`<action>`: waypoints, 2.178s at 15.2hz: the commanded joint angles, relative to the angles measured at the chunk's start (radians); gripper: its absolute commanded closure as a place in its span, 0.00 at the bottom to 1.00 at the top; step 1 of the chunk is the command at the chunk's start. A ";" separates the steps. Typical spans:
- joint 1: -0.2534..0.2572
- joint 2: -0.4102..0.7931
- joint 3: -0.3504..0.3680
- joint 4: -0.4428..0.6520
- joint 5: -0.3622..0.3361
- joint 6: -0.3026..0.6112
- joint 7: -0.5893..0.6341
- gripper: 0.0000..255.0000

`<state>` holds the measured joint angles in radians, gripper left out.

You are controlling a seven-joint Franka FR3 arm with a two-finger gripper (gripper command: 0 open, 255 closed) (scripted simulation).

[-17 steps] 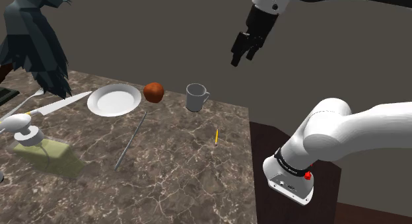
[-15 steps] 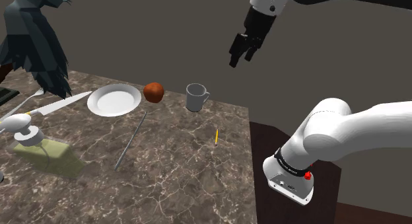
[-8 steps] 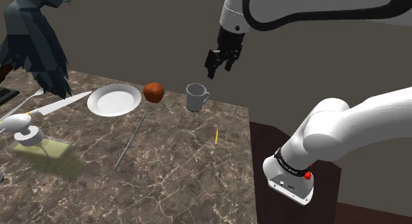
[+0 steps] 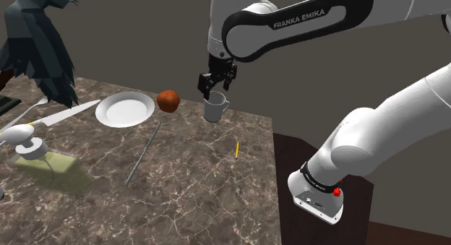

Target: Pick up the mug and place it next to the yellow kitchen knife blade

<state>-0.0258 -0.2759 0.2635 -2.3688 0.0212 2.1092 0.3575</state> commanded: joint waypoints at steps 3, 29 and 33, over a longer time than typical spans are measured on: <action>-0.008 0.139 0.032 0.045 -0.057 0.070 0.075 0.00; -0.012 0.189 0.033 0.001 -0.078 0.162 0.089 1.00; -0.011 0.156 0.031 0.026 -0.064 0.106 0.077 1.00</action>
<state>-0.0373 -0.1102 0.2951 -2.3494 -0.0468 2.2311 0.4377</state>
